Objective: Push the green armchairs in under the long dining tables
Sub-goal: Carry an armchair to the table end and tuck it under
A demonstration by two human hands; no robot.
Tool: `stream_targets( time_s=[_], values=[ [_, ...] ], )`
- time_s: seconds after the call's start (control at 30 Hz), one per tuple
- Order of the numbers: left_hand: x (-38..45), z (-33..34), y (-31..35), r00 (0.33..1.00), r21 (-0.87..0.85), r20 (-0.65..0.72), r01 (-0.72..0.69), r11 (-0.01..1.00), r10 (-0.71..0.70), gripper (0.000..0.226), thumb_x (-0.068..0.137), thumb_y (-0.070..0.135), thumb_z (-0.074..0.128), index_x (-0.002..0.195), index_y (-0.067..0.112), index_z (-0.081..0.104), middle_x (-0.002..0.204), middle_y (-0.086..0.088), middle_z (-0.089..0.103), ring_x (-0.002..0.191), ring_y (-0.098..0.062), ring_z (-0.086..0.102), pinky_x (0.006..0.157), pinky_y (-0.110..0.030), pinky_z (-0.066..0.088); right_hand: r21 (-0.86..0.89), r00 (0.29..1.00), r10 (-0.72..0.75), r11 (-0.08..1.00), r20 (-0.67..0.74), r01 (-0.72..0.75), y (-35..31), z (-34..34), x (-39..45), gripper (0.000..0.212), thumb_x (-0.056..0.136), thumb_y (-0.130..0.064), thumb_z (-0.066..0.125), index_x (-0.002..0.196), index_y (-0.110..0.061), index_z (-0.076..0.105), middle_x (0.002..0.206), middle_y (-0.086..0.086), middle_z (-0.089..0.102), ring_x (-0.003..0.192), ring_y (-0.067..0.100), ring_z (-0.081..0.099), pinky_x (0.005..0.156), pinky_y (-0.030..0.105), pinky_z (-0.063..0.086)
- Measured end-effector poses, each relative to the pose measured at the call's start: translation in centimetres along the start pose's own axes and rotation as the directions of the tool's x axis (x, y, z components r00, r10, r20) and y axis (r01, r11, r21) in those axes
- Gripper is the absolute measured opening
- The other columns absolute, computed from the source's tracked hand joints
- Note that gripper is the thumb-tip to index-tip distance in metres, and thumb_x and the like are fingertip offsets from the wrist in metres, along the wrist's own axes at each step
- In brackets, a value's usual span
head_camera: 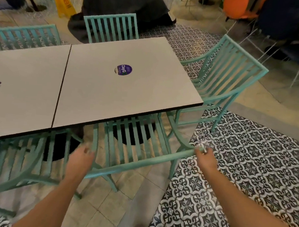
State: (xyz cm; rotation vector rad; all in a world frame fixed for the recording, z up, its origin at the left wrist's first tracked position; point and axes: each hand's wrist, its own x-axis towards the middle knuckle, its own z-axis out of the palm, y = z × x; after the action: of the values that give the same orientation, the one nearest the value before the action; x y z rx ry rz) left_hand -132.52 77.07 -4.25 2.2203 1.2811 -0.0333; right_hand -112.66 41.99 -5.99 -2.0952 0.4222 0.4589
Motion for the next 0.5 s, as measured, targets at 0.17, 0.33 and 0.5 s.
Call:
stream_targets(
  time_s=[0.17, 0.33, 0.5],
  values=[
    [-0.3, 2.5, 10.9, 0.874, 0.285, 0.230, -0.481, 0.829, 0.428, 0.045, 0.097, 0.037, 0.049, 0.138, 0.019, 0.051, 0.137, -0.002, 0.056, 0.112, -0.016, 0.057, 0.092, -0.034, 0.047, -0.516, 0.934, -0.345, 0.785, 0.098, 0.344, 0.9, -5.9, -0.3, 0.063, 0.087, -0.051, 0.054, 0.142, -0.023, 0.039, 0.136, 0.005, 0.050, 0.116, 0.023, 0.055, 0.100, 0.046, 0.046],
    [-2.9, 7.9, 21.6, 0.624, 0.400, 0.452, -0.780, 0.481, 0.638, 0.045, 0.099, 0.041, 0.041, 0.137, 0.019, 0.048, 0.132, -0.001, 0.055, 0.115, -0.021, 0.054, 0.094, -0.036, 0.047, -0.684, 0.908, -0.413, 0.641, 0.075, 0.348, 0.9, -13.8, 2.0, 0.063, 0.092, -0.046, 0.053, 0.147, -0.025, 0.030, 0.146, 0.000, 0.042, 0.125, 0.016, 0.047, 0.106, 0.038, 0.038],
    [-5.4, 14.6, 34.3, 0.475, 0.399, 0.481, -0.867, 0.299, 0.737, 0.044, 0.096, 0.039, 0.043, 0.134, 0.020, 0.051, 0.130, -0.005, 0.055, 0.119, -0.025, 0.051, 0.095, -0.037, 0.043, -0.696, 0.890, -0.455, 0.627, 0.038, 0.350, -0.2, -22.4, 7.4, 0.064, 0.093, -0.045, 0.052, 0.149, -0.026, 0.027, 0.151, -0.001, 0.034, 0.135, 0.018, 0.036, 0.113, 0.035, 0.027]
  ],
)
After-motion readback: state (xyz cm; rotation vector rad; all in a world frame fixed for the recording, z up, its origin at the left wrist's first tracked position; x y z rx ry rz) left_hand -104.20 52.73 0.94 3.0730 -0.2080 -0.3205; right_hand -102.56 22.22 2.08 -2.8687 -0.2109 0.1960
